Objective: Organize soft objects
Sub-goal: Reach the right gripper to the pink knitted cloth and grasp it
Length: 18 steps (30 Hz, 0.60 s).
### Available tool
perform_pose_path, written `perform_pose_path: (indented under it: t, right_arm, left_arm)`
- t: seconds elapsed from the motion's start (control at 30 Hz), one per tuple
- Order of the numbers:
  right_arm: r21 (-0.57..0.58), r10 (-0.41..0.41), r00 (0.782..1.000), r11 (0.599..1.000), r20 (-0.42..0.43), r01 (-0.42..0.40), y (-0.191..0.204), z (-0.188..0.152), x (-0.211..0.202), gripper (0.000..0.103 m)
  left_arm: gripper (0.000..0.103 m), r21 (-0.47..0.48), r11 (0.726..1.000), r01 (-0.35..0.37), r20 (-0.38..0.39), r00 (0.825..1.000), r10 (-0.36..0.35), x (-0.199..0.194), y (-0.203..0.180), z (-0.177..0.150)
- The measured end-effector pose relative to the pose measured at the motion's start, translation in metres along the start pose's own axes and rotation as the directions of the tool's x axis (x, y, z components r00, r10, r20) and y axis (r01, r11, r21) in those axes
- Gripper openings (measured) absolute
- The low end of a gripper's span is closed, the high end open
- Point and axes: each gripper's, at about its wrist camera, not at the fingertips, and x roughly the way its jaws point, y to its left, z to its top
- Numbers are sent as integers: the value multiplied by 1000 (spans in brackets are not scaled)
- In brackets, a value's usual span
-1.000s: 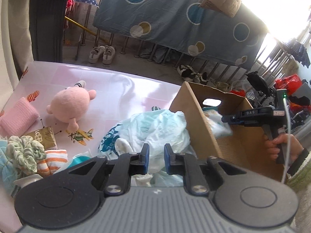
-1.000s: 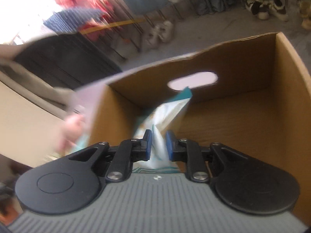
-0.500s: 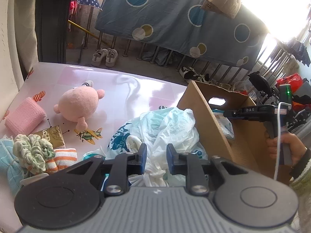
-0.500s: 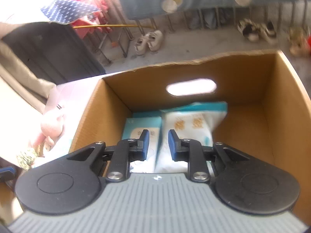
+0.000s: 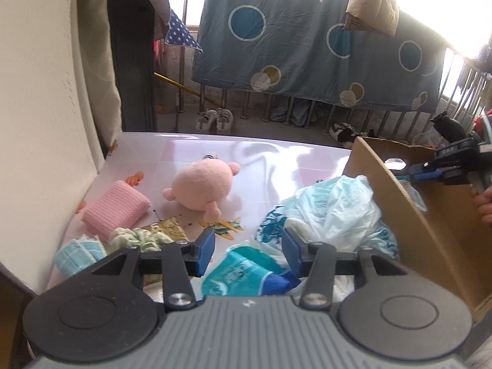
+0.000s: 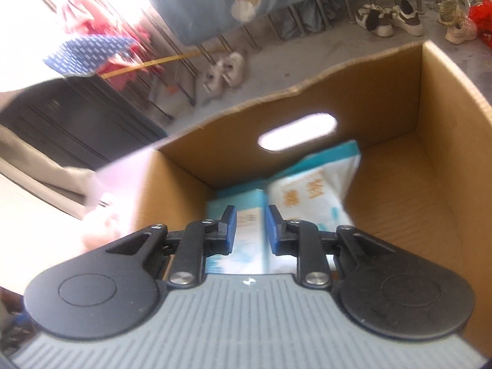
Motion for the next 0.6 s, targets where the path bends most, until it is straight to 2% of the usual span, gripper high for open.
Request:
perform_pose_path:
  t: [0.17, 0.27, 0.33, 0.4, 0.6]
  right_arm:
    - [5, 97, 995, 995, 18, -97, 32, -1, -31, 27]
    - [-27, 155, 988, 988, 3, -155, 66, -9, -44, 31]
    - [-47, 200, 980, 978, -15, -201, 93, -15, -43, 38]
    - [-59, 253, 966, 965, -47, -256, 121, -21, -38, 44]
    - [-123, 364, 911, 912, -193, -390, 220, -42, 12, 46]
  left_arm:
    - [59, 14, 995, -100, 33, 994, 99, -19, 23, -17]
    - [63, 6, 985, -172, 57, 984, 172, -30, 40, -26]
    - [65, -9, 979, -204, 70, 976, 204, -35, 51, -31]
    - [65, -17, 969, -245, 84, 966, 246, -38, 60, -35]
    - [65, -28, 924, -381, 131, 915, 381, -23, 78, -31]
